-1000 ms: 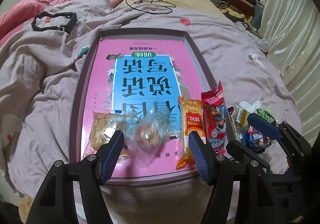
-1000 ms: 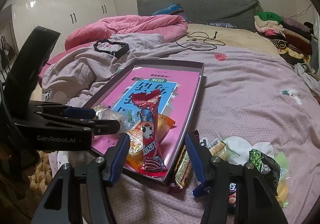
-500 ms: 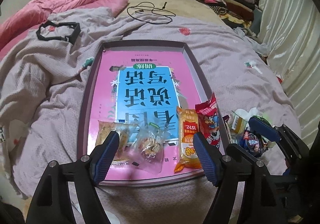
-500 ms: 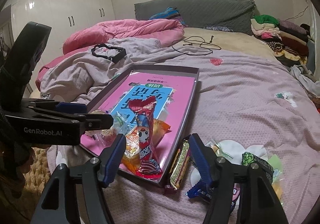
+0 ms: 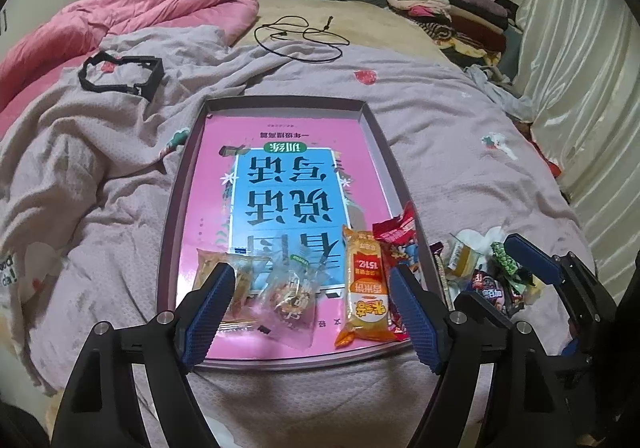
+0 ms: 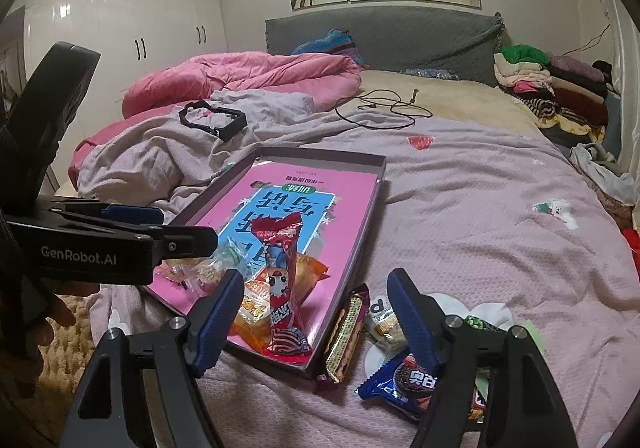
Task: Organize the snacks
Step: 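Move both tools back over the snack pile beside the tray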
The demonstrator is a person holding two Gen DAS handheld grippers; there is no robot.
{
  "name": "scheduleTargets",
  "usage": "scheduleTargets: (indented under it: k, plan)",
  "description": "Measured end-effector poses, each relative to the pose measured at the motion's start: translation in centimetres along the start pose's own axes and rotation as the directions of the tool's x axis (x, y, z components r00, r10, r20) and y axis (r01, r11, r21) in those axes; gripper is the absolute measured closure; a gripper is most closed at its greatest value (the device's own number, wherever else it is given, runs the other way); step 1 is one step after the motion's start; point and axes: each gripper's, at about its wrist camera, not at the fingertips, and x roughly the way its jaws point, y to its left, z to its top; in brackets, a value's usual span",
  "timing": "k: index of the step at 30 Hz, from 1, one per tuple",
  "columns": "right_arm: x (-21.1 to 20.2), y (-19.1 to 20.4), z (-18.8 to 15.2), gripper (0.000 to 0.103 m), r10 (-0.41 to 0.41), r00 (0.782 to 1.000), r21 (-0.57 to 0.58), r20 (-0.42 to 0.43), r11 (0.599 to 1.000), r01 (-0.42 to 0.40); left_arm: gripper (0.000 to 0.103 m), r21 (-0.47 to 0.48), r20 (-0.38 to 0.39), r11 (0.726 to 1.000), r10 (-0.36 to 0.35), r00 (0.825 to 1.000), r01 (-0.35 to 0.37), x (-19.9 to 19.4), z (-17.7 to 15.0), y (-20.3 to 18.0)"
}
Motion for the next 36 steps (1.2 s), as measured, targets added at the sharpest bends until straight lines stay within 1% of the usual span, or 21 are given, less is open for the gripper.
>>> scheduleTargets:
  k: [10,12,15,20,30,36]
  plan:
    - [-1.3,-1.5,0.4,0.026,-0.027,0.999,0.032,0.028,0.999,0.026,0.022,0.026,0.018,1.0,-0.011,1.0,0.01,-1.2,0.4,-1.2]
    - [-1.8,-1.8,0.5,0.026,-0.055,0.998,0.032,0.042,0.998,0.054,0.022,0.029,0.023,1.0,-0.012,1.0,0.011,-1.5,0.5,-1.4]
    - [-2.4,-2.2,0.7,0.026,-0.074,0.995,0.03,0.06,0.997,0.072,0.022,0.035,0.027,0.999,-0.017,0.999,0.016,-1.9,0.5,-1.8]
    - [-3.3,-2.9,1.0,0.025,-0.087,0.993,0.034,0.083,0.996,0.084,0.022,0.046,0.032,0.999,-0.022,0.999,0.021,-2.3,0.6,-2.4]
    - [-4.4,-4.0,1.2,0.024,-0.101,0.99,0.052,0.099,0.994,0.097,0.022,0.065,0.046,0.997,-0.032,0.998,0.029,-3.4,0.7,-3.5]
    - [-5.1,-5.4,1.0,0.024,-0.127,0.986,0.077,0.104,0.99,0.12,0.022,0.08,0.044,0.996,-0.041,0.998,0.037,-3.6,0.5,-4.2]
